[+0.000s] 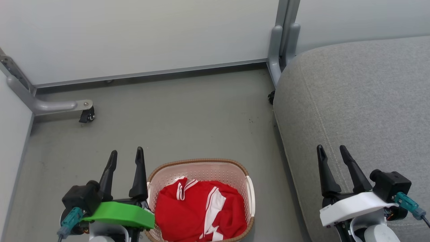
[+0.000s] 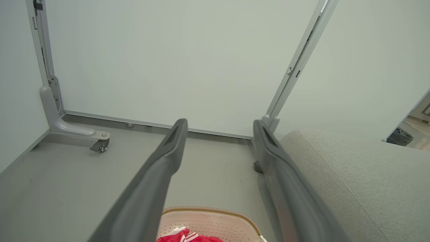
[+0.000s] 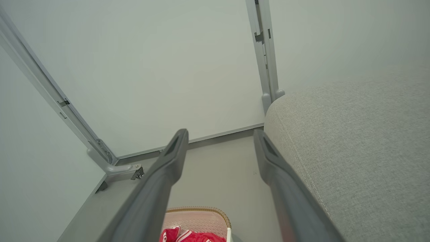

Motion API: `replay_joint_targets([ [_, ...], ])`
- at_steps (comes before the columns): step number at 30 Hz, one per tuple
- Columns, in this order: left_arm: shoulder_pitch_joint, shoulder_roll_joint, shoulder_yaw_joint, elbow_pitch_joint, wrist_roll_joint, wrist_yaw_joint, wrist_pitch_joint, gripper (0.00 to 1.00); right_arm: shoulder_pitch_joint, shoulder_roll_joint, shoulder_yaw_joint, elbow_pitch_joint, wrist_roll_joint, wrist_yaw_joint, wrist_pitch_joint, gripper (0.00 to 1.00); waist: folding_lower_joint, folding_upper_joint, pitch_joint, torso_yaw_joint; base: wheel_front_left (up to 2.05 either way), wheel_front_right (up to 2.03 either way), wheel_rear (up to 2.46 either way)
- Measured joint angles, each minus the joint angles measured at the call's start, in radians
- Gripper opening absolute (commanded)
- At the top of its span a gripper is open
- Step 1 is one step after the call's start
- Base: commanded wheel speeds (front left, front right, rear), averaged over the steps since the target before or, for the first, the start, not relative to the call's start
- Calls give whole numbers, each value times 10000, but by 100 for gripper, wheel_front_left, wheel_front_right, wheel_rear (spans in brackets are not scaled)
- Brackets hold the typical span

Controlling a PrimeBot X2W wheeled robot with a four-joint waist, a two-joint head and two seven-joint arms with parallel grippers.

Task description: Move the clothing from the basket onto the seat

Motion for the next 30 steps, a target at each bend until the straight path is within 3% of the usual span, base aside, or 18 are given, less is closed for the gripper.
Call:
replay_joint_targets([
  [30,31,6,-420,-111,2640,163,-621,100,167,-8,190,-564,-2435,2,-616,100,0,0,120,156,0,0,0],
])
